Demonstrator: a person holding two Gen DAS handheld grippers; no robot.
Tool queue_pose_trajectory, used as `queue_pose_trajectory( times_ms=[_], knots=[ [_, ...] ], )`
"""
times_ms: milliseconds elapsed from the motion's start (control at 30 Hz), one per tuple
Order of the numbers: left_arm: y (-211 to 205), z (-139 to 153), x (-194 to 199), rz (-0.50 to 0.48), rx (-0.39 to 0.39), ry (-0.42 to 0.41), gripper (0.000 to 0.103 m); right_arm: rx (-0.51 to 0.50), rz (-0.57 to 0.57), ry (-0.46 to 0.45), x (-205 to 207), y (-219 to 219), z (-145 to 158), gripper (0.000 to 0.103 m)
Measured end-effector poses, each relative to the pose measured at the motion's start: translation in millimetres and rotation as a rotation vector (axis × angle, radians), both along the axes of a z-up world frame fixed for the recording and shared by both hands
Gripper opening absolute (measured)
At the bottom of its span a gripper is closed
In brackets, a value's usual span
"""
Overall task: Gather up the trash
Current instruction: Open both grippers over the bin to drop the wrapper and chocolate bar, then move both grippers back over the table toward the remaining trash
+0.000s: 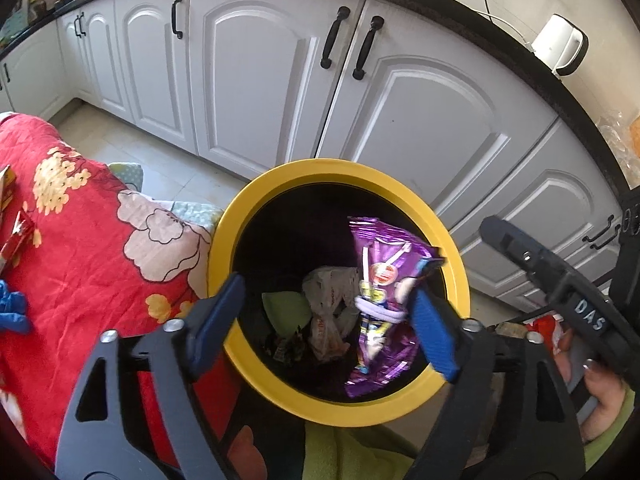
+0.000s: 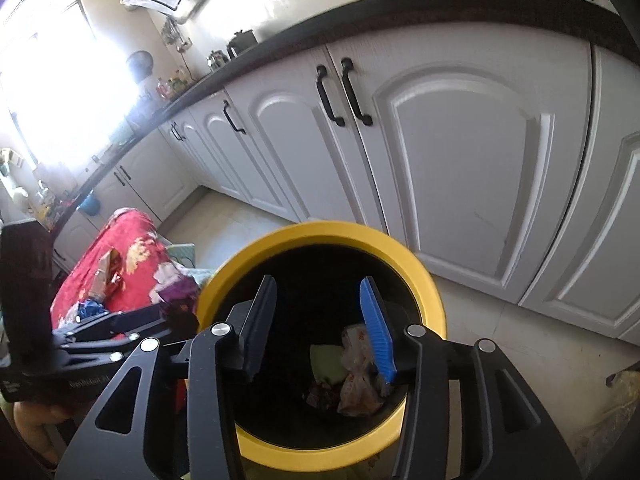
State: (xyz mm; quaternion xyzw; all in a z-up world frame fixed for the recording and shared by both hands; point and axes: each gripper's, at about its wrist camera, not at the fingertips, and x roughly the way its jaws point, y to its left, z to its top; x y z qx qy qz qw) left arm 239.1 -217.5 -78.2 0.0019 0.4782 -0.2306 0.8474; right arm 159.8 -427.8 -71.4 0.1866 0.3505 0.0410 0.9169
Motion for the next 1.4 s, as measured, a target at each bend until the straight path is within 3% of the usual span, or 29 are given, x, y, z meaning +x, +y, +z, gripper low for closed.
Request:
queue_pose_trajectory(
  times_ms=[67,133,233,433,533,667,933,1133,1400],
  knots=[
    [1,2,-1,0.003,0.005,-0.006,0.08,0.001,-0.009,-0.003,-1,-2,2,0.042],
    [3,3,-2,0.011,0.002,-0.006,0.09,0.002,-0.02,-0.003,-2,-3,3,0.042],
    [5,4,-2,0.025,0.008,-0.005,0.092,0.01,-0.034,-0.004,-3,-7,5,0.042],
    [11,2,0,0.065,0.023,0.005,0.092,0.024,-0.027,-0.024,-5,-7,11,0.043],
    [9,5,-2,0.062,0.082,-0.036,0.092,0.037,0.03,-0.046,-4,-1,18,0.048],
    [10,9,-1,0.044,0.106,-0.067,0.092,0.058,0.131,-0.058,-2,9,27,0.054],
    [13,20,-2,-0.043,0.112,-0.121,0.092,0.089,0.257,-0.033,12,26,39,0.055],
    [7,29,-12,-0.112,0.197,-0.21,0.092,0.055,0.365,-0.007,21,51,45,0.065],
    [15,40,-14,-0.117,0.173,-0.234,0.092,0.002,0.319,0.03,34,55,43,0.065]
  ],
)
